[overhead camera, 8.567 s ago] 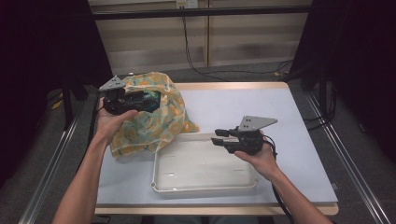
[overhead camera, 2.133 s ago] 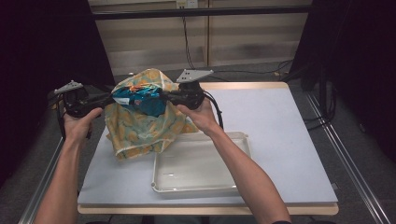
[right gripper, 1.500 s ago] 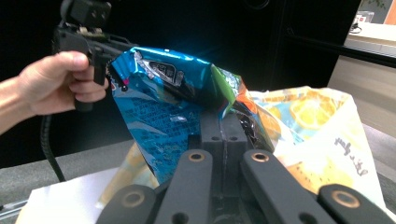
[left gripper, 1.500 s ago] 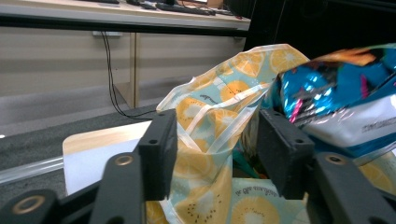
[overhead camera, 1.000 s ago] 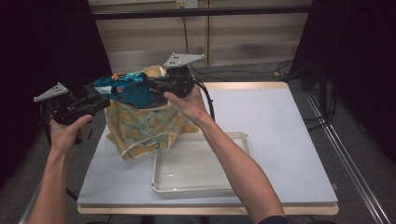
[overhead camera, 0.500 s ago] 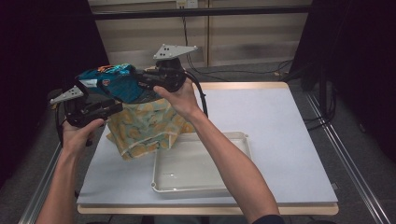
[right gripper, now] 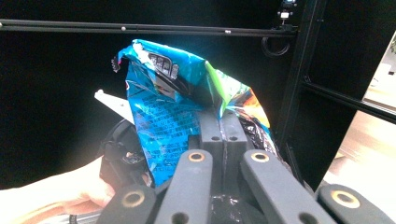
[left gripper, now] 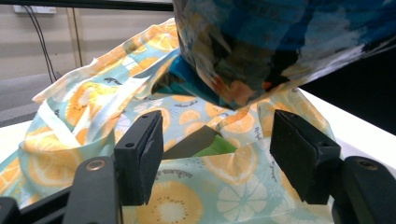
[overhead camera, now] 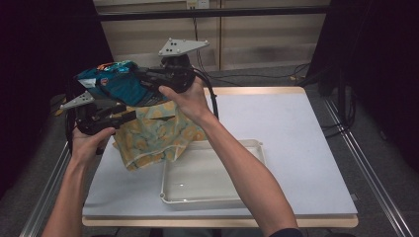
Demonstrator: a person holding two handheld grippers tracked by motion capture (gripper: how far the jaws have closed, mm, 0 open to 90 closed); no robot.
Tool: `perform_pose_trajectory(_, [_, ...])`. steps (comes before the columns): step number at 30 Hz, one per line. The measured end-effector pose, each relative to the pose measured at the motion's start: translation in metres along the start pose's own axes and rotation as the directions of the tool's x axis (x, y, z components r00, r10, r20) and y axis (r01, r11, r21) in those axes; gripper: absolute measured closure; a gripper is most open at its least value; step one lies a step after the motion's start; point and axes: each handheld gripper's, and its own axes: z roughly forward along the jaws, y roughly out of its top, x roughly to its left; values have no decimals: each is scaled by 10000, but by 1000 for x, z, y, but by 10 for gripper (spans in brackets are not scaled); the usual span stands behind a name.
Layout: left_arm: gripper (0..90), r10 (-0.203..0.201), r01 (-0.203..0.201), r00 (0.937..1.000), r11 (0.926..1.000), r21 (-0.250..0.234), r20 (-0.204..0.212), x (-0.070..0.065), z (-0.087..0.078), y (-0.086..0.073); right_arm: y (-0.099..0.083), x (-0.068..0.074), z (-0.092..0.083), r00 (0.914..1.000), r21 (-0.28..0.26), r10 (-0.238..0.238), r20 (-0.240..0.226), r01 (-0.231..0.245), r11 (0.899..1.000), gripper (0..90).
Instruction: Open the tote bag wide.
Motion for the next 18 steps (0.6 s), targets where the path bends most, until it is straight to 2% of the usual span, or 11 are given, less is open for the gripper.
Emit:
perform_pose_trajectory(5, [345,-75,76,9999,9999,-126,100,-2,1,0,2,-2,-13,10000,13,83,0,-83,10000,900])
perform_pose_trajectory(9, [346,-11,11,10000,10000,40,-88,-6,2,0,0,-6,-24,9998,94,151,149,-153,9998,900])
perform_pose_trajectory(12, [346,94,-94,9999,10000,26,89,-9,1,0,-2,-7,-32,9996,184,147,261,-151,9997,900])
perform_pose_trajectory(17, [309,118,-117,9999,9999,95,-31,-17,0,0,-3,-10,-48,9988,145,278,402,-284,9995,900])
perform_pose_trajectory(18, [309,100,-101,9999,9999,87,46,-18,1,-1,-3,-11,-52,9987,120,288,422,-293,9995,900])
